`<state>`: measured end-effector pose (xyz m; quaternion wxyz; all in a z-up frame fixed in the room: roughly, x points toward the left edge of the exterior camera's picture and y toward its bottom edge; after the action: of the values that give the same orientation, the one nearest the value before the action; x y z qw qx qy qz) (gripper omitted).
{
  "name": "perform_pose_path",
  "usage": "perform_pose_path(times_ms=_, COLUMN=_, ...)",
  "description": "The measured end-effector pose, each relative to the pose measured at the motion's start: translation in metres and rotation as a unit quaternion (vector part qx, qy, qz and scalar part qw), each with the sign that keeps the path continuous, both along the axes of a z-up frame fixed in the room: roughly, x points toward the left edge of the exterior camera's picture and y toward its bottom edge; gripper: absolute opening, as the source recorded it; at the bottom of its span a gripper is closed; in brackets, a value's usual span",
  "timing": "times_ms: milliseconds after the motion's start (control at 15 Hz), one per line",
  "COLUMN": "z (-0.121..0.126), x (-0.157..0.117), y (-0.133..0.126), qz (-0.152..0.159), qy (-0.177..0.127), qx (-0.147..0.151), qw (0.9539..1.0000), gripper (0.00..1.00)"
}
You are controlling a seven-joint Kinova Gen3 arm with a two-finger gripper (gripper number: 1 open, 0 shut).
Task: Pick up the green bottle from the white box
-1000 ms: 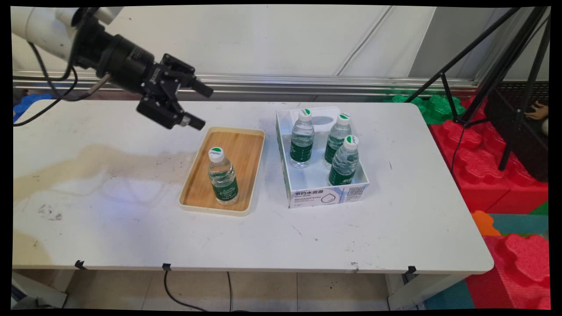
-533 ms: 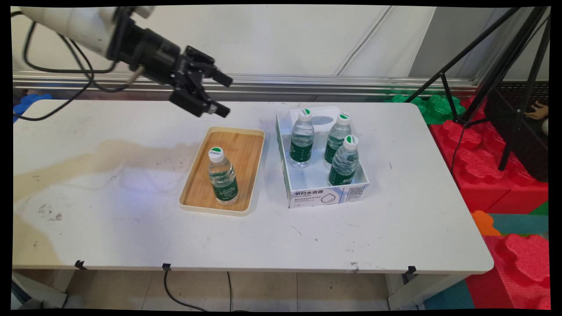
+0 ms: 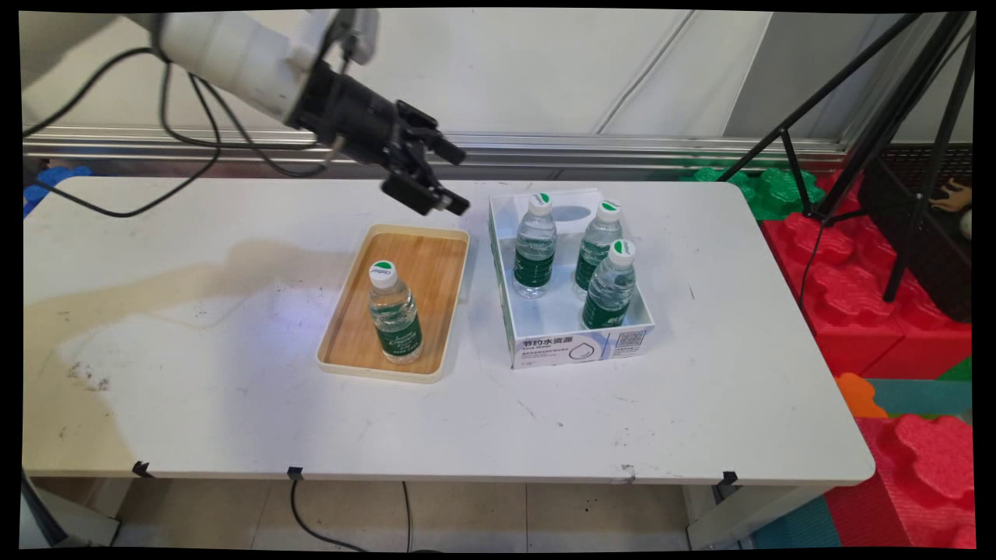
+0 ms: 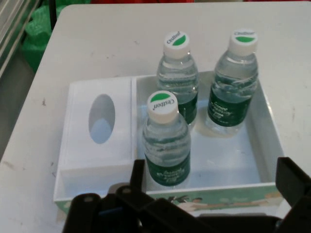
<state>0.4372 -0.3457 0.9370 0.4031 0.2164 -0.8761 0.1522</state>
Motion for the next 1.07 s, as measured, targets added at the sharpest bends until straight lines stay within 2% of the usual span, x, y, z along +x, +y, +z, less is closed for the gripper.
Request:
perform_pose_path(times_ms=467, z=-0.043, x=-0.04, y=-0.042, qz=0.007, qy=-0.014, qx=0.014, qw=0.9998, gripper=1.0)
perform_pose_path(times_ms=1067, z=-0.089, x=-0.074, y=-0.081, qz=0.006, qy=-0.028, qx=0.033, qw=0.999, gripper=1.0)
